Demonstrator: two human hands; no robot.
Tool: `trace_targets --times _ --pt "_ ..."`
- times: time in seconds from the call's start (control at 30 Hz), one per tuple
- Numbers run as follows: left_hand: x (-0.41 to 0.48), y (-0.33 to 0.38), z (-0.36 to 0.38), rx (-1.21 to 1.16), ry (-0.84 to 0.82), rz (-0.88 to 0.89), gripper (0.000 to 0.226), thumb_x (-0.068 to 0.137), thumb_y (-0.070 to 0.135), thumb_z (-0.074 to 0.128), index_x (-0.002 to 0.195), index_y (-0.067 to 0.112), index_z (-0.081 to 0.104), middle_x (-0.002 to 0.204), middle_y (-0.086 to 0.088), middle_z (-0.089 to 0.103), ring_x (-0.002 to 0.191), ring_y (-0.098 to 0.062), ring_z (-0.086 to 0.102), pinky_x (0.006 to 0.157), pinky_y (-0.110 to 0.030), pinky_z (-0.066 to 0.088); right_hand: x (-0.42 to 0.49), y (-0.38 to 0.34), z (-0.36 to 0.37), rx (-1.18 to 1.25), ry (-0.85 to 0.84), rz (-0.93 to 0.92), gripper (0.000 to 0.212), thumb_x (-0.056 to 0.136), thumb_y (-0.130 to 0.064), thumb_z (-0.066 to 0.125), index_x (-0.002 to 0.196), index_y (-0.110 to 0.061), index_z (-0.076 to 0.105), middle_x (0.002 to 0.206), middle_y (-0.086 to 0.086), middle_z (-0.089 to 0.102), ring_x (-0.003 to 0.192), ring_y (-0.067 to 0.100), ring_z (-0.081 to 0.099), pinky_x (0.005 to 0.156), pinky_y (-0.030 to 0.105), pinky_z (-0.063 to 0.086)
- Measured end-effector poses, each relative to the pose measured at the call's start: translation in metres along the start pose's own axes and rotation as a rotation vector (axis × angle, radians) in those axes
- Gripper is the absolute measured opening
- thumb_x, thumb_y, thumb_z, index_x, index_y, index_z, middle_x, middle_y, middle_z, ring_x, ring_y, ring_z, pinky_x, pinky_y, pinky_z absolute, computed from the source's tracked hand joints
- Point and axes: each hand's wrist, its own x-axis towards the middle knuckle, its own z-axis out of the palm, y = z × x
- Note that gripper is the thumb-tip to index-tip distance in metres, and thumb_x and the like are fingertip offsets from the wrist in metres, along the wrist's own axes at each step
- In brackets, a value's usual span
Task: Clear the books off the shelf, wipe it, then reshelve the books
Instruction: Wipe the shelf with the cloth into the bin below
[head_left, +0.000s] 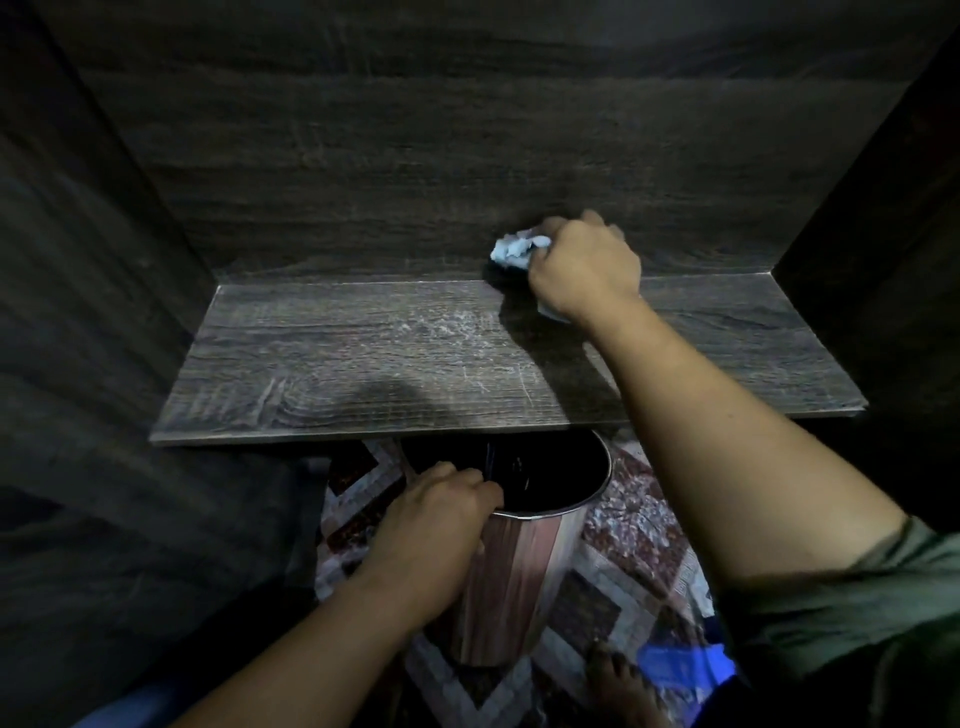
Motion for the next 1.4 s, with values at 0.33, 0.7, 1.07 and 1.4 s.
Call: trace_targets --times 0.33,0.7,1.07,1.4 --pt "-0.012 -0.007 -0.007 0.020 -0.001 -0.031 0.026 0.086 0.020 0.063 0.110 0.021 0.055 0.112 0.004 0.053 0.113 -0.016 0.043 0.088 -0.027 0.035 0.009 -0.023 0.024 -0.146 -0.470 -0.096 0.044 0.078 -0.032 0.063 0.120 -0.017 0.063 0.123 0.016 0.058 0.114 0.032 0.054 0.084 0.033 0.046" --pt "-0.013 -0.006 -0.006 0.016 0.016 -0.027 0.021 0.089 0.011 0.055 0.109 0.017 0.056 0.112 0.000 0.055 0.112 -0.019 0.044 0.087 -0.028 0.037 0.002 -0.001 0.036 -0.070 -0.463 -0.215 0.043 0.094 -0.023 0.044 0.136 -0.031 0.052 0.139 0.010 0.041 0.124 0.034 0.039 0.106 0.040 0.036" --pt "-0.014 0.001 -0.003 0.031 0.046 0.014 0.020 0.091 0.013 0.052 0.109 0.019 0.056 0.111 0.001 0.054 0.111 -0.019 0.044 0.090 -0.026 0.033 -0.016 0.118 0.008 -0.109 -0.129 0.052 0.043 0.097 -0.042 0.041 0.140 -0.039 0.044 0.149 0.014 0.030 0.131 0.040 0.031 0.108 0.051 0.029" --pt "-0.019 -0.007 0.005 0.031 0.038 0.103 0.042 0.034 0.014 0.088 0.065 0.023 0.061 0.063 0.010 0.051 0.062 -0.012 0.054 0.062 -0.024 0.049 -0.042 0.069 0.050 -0.018 -0.215 -0.361 0.062 0.084 -0.048 0.022 0.140 -0.037 0.048 0.153 0.012 0.034 0.137 0.035 0.032 0.112 0.045 0.027"
